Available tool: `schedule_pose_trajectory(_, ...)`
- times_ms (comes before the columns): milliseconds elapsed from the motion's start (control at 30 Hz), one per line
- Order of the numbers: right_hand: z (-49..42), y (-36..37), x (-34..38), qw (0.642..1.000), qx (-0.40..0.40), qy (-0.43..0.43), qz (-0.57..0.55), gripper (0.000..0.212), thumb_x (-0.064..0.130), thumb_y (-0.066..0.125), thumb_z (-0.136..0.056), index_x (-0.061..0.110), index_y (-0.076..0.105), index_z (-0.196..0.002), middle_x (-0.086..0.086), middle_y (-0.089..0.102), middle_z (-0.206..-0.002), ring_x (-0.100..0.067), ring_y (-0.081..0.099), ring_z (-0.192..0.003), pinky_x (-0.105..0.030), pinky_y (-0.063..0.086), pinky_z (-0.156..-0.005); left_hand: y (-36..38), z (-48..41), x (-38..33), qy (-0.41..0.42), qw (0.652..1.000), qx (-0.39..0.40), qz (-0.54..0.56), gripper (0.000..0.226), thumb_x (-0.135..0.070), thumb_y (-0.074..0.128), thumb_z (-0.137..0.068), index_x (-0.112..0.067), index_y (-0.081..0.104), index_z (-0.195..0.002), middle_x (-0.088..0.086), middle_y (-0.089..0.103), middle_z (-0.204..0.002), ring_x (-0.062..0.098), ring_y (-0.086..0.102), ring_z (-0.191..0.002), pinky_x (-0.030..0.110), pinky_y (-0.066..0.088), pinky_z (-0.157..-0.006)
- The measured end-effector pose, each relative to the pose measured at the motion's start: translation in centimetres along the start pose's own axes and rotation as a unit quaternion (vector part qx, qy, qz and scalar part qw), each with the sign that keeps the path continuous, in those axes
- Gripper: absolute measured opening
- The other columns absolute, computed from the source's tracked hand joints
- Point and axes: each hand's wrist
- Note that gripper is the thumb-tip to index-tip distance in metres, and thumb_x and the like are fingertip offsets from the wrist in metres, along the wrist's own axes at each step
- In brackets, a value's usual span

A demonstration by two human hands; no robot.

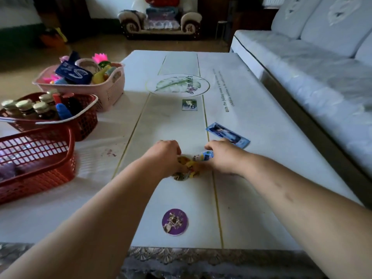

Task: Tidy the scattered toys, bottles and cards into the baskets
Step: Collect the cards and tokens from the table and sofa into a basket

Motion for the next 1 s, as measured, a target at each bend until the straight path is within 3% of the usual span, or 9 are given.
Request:
schedule_pose_trajectory(133, 0.2, 0.6, 1.6, 1.0, 0.002, 0.005, 0.015, 0.055, 0.04, 0.073, -0.08, 0.015, 0.049, -0.124, -0.009, 0.037, -0.125, -0.025, 0.059, -0.094, -0.03, 0.047, -0.081, -0.3, -0.2, -0.8, -0.017, 0.992, 0.022, -0.127, 0.041, -0.039, 0.071, -0.084, -0.01, 0.059, -0.111, 0.012, 0.059, -0.11, 0.027, 0.056, -0.096, 0.028, 0.04, -0.07)
schedule_pose_trajectory(233, 0.4, 0.2, 2.7, 0.998, 0.046, 0.008, 0.047, 0.059, 0.041, 0.079, -0.074, 0.01, 0.055, -0.118, -0.009, 0.048, -0.12, -0.025, 0.061, -0.095, -0.028, 0.049, -0.078, -0.1, -0.4, -1.2, -0.026, 0.99, 0.045, -0.133, 0.033, -0.036, 0.071, -0.084, -0.007, 0.056, -0.079, 0.004, 0.053, -0.069, 0.023, 0.055, -0.067, 0.026, 0.033, -0.05)
schedule_pose_trajectory(300, 0.7, -0.1, 3.2, 0.996, 0.072, -0.016, 0.054, 0.046, 0.039, 0.08, -0.072, 0.009, 0.063, -0.102, -0.008, 0.061, -0.096, -0.023, 0.06, -0.081, -0.025, 0.045, -0.063, -0.2, 0.0, -1.1, -0.028, 0.99, 0.062, -0.121, 0.037, -0.036, 0.072, -0.083, -0.008, 0.052, -0.069, 0.004, 0.054, -0.065, 0.019, 0.048, -0.057, 0.025, 0.031, -0.046)
schedule_pose_trajectory(367, 1.2, -0.1, 3.4, 0.996, 0.075, -0.029, 0.034, 0.035, 0.033, 0.079, -0.073, 0.008, 0.065, -0.094, -0.008, 0.065, -0.086, -0.024, 0.06, -0.075, -0.024, 0.042, -0.059, -0.2, 0.7, -0.6, -0.028, 0.996, 0.057, -0.059, 0.03, -0.034, 0.074, -0.081, -0.007, 0.061, -0.083, 0.007, 0.063, -0.076, 0.019, 0.051, -0.062, 0.024, 0.036, -0.049)
schedule_pose_trajectory(433, 2.0, 0.3, 3.0, 0.998, 0.059, -0.035, -0.012, 0.03, 0.025, 0.073, -0.077, 0.008, 0.063, -0.099, -0.009, 0.068, -0.094, -0.025, 0.065, -0.083, -0.027, 0.046, -0.064, 0.1, 1.4, 0.0, -0.023, 0.997, 0.04, 0.054, 0.026, -0.028, 0.074, -0.082, -0.011, 0.065, -0.099, 0.009, 0.067, -0.083, 0.022, 0.056, -0.063, 0.023, 0.04, -0.05)
schedule_pose_trajectory(533, 3.9, 0.3, 1.3, 0.995, 0.03, -0.03, -0.095, 0.028, 0.019, 0.067, -0.082, 0.014, 0.057, -0.107, -0.006, 0.066, -0.102, -0.022, 0.064, -0.092, -0.033, 0.053, -0.079, 1.0, 2.4, 0.0, 0.004, 0.983, -0.016, 0.184, 0.008, -0.024, 0.071, -0.084, -0.021, 0.067, -0.091, 0.011, 0.07, -0.085, 0.036, 0.069, -0.078, 0.043, 0.06, -0.064)
schedule_pose_trajectory(633, 6.4, -2.1, -2.6, 0.992, -0.029, 0.001, -0.123, 0.025, 0.021, 0.065, -0.086, 0.023, 0.055, -0.108, -0.001, 0.065, -0.104, -0.018, 0.062, -0.093, -0.03, 0.052, -0.082, 1.5, 3.5, -1.4, 0.037, 0.974, -0.032, 0.221, 0.004, -0.024, 0.069, -0.086, -0.023, 0.066, -0.086, 0.008, 0.069, -0.086, 0.03, 0.07, -0.08, 0.054, 0.059, -0.073)
schedule_pose_trajectory(800, 11.1, -6.8, -10.3, 0.994, -0.018, 0.074, -0.081, 0.041, 0.023, 0.071, -0.082, 0.031, 0.056, -0.119, 0.005, 0.062, -0.113, -0.012, 0.059, -0.099, -0.025, 0.045, -0.078, 1.3, 4.6, -4.1, 0.09, 0.986, 0.047, 0.133, 0.01, -0.027, 0.069, -0.087, -0.027, 0.067, -0.097, -0.002, 0.069, -0.091, 0.019, 0.067, -0.085, 0.041, 0.06, -0.078)
schedule_pose_trajectory(1000, 11.3, -4.6, -12.6, 0.995, 0.071, 0.058, 0.035, 0.093, 0.046, 0.077, -0.069, 0.033, 0.026, -0.146, 0.001, 0.042, -0.136, -0.017, 0.045, -0.123, -0.029, 0.04, -0.1, 1.4, 4.8, -5.5, 0.103, 0.99, 0.082, 0.048, 0.016, -0.029, 0.068, -0.084, -0.03, 0.067, -0.1, -0.009, 0.067, -0.094, 0.013, 0.064, -0.088, 0.038, 0.057, -0.083)
Point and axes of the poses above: each hand's wrist, its own z-axis away from the middle knuckle, its own y-axis out of the palm, x = y × z
